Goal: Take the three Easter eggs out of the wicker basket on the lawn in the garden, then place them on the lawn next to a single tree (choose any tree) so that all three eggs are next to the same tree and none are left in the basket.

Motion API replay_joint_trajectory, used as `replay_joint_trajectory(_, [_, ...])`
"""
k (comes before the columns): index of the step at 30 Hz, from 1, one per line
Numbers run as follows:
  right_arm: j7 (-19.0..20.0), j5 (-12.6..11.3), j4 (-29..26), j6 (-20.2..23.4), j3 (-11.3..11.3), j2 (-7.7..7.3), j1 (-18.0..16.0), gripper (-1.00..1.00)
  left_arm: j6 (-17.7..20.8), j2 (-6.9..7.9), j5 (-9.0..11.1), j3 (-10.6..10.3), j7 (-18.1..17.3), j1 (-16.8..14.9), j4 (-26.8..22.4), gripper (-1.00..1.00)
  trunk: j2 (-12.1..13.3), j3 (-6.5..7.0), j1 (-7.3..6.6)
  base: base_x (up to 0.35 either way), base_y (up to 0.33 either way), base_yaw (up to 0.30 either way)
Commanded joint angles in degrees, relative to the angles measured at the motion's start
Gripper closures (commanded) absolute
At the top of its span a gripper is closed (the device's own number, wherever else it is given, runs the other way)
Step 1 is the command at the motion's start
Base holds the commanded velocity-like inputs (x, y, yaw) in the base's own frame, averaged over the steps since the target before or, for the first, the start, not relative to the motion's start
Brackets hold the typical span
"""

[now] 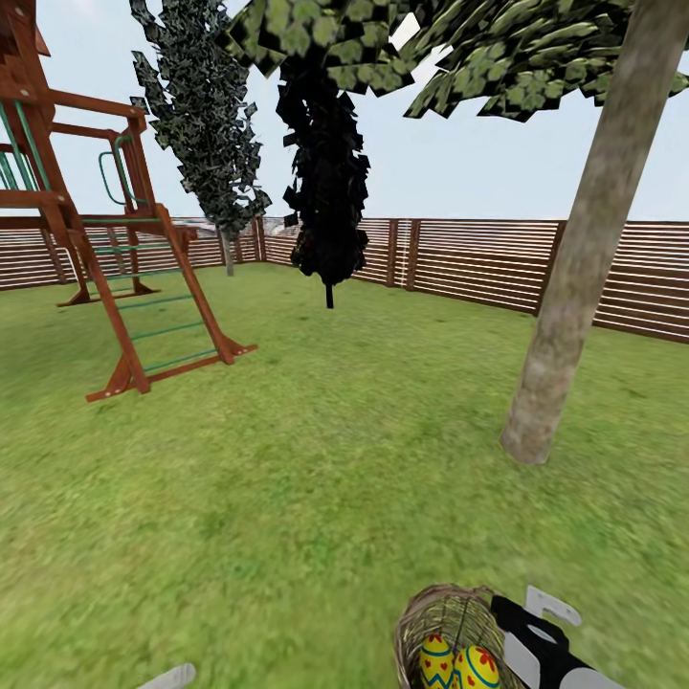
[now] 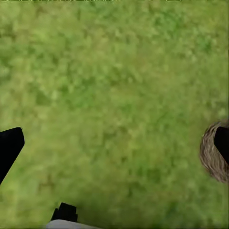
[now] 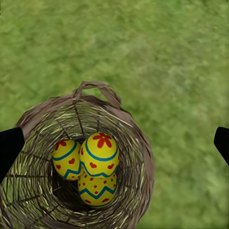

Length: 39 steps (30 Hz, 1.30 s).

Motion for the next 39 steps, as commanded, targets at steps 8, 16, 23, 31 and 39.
replay_joint_trajectory(8, [0.92, 3.25, 0.49, -0.24, 0.32, 0.27, 0.18, -1.00, -3.07, 0.03, 0.64, 0.25, 0.49, -0.02, 1.29, -1.00, -3.30, -1.53, 1.78, 0.000, 0.000, 0.000])
replay_joint_trajectory(16, [3.93, 4.02, 1.15, -0.17, 0.34, 0.14, 0.20, -1.00, -3.09, 0.11, 0.72, 0.50, 0.58, -0.02, 1.35, -1.00, -6.51, -2.97, 3.53, -0.002, 0.000, 0.000])
replay_joint_trajectory(23, [4.06, 4.09, 2.03, -0.18, 0.34, 0.03, 0.20, -1.00, -3.12, 0.17, 0.73, 0.58, 0.65, -0.02, 1.40, -1.00, -9.32, -4.22, 5.07, -0.162, 0.000, 0.000])
replay_joint_trajectory(31, [3.98, 4.09, 2.05, -0.23, 0.42, -0.05, 0.20, -1.00, -3.10, 0.23, 0.81, 0.66, 0.65, -0.02, 1.52, -1.00, -12.52, -5.66, 6.83, -0.007, 0.000, 0.000])
replay_joint_trajectory(39, [4.03, 4.15, 2.02, -0.24, 0.42, -0.07, 0.20, -1.00, -3.09, 0.26, 0.81, 0.68, 0.65, -0.02, 1.52, -1.00, -15.73, -7.10, 8.59, 0.000, 0.000, 0.000])
